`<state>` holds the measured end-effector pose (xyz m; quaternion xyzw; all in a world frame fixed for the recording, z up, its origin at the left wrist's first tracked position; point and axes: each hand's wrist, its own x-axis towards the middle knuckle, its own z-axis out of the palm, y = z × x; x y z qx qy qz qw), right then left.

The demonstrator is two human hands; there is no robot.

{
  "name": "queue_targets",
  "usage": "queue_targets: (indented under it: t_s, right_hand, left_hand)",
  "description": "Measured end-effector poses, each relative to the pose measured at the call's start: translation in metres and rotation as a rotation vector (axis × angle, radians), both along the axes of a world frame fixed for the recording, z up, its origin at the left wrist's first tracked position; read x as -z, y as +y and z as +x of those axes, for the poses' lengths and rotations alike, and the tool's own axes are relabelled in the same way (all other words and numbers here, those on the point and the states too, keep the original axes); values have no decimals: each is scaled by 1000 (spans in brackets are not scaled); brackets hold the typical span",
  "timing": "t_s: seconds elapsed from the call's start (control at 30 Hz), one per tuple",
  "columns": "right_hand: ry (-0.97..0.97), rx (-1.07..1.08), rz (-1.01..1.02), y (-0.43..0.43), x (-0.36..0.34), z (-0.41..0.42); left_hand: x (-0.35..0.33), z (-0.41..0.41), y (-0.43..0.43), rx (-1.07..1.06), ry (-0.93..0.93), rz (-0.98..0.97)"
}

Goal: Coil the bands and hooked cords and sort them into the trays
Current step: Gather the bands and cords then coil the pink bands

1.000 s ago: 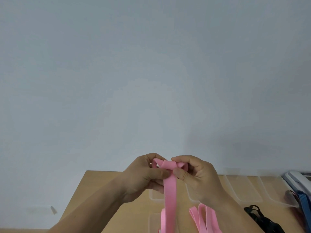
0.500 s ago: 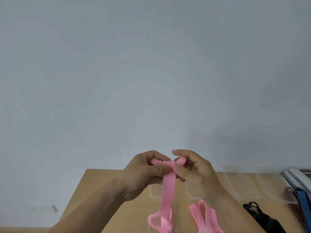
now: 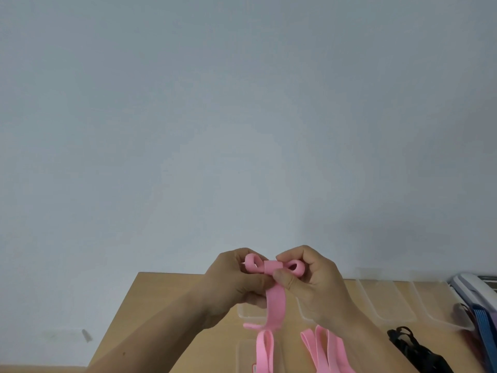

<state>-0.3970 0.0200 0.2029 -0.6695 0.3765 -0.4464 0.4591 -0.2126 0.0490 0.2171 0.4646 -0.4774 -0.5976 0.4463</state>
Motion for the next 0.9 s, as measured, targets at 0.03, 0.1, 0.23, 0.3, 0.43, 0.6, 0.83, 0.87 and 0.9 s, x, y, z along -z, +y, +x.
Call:
queue_targets:
  t_s: [0.03,0.1,0.23,0.3,0.43,0.6,0.83,0.87,0.9]
  right_hand:
    - [5,6,-2,0,1,0]
    - [16,-5,1,0,4,0]
    - [9,-19,14,2,7,-1]
    - [19,-22,3,4,8,-2]
    - [-15,-8,46,6,11,-3]
    - [-110,-46,195,7,6,-3]
    - [-5,10,173,2,6,6]
    - [3,13,164,1,6,6]
    - [10,8,153,-1,6,7]
  left_hand:
    - [0,0,0,6,-7,2]
    - [0,1,0,28,-16,9]
    - [1,3,0,60,9,24]
    - [1,2,1,74,22,20]
    - [5,1,3,37,38,-11]
    - [9,1,2,-32,15,-126]
    - [15,-2,2,-44,-165,-336]
    - [17,-1,2,-51,-174,-347]
    - [17,-1,2,-59,-174,-347]
